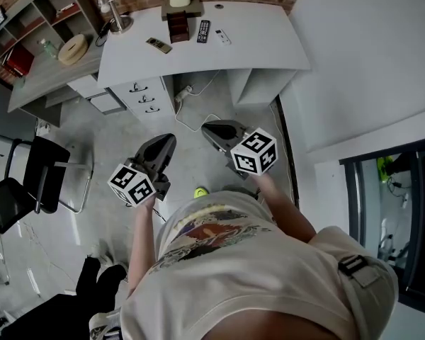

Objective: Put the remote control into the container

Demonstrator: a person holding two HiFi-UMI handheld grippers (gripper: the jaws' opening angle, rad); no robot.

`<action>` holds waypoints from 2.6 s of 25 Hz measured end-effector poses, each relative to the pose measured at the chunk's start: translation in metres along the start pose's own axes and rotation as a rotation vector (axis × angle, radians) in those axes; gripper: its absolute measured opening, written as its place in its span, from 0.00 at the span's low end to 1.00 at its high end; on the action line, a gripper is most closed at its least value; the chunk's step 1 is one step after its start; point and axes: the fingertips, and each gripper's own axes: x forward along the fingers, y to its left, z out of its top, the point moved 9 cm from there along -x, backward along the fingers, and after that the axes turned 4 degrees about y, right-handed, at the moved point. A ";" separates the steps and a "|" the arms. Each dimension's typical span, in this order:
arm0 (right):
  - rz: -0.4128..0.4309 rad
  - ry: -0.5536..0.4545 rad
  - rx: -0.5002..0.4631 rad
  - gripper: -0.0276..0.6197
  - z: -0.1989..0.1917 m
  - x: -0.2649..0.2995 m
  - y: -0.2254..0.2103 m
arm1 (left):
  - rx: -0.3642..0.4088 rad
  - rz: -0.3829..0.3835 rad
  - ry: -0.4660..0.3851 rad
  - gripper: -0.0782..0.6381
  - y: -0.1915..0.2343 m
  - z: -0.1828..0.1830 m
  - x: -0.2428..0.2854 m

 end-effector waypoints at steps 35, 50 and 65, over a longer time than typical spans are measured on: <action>-0.016 0.151 -0.099 0.06 0.053 0.091 -0.189 | -0.018 0.158 -0.003 0.12 0.122 0.056 0.102; -0.012 0.169 -0.112 0.06 0.086 0.124 -0.295 | -0.016 0.134 -0.028 0.12 0.181 0.085 0.200; -0.108 0.244 -0.060 0.07 0.094 0.165 -0.329 | -0.026 0.069 0.062 0.12 0.259 0.094 0.240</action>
